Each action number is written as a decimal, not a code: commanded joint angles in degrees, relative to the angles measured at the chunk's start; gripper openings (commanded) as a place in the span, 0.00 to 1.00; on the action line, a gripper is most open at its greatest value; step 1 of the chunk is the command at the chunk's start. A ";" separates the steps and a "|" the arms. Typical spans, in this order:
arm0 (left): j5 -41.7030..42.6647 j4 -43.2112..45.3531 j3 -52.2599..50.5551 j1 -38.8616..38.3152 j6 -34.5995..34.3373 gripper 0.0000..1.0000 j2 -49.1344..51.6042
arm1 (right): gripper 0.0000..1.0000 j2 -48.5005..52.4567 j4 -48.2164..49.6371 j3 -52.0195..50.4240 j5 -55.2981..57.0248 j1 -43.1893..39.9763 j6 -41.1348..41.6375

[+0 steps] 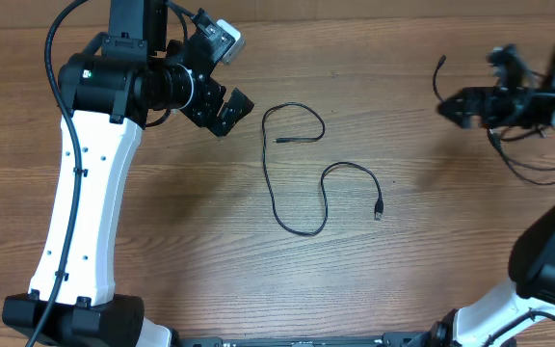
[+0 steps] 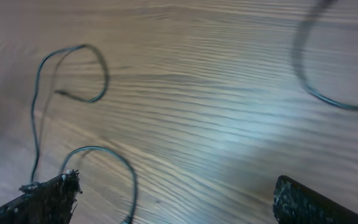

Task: Untangle cables
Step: 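Move the right gripper leftward back over the remaining center cable, then close the right gripper on the center black USB cable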

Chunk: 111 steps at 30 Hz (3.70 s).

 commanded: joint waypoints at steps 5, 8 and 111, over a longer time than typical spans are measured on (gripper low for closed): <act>0.02 -0.02 0.52 0.57 1.51 1.00 -0.96 | 1.00 0.17 -2.25 -0.46 0.85 10.80 -1.03; 0.02 0.00 0.52 0.57 1.51 0.99 -0.96 | 1.00 0.17 -2.40 -1.81 0.85 15.45 -1.01; 0.00 0.00 0.52 0.57 1.51 1.00 -0.96 | 0.37 10.99 44.15 -21.35 31.01 57.02 45.18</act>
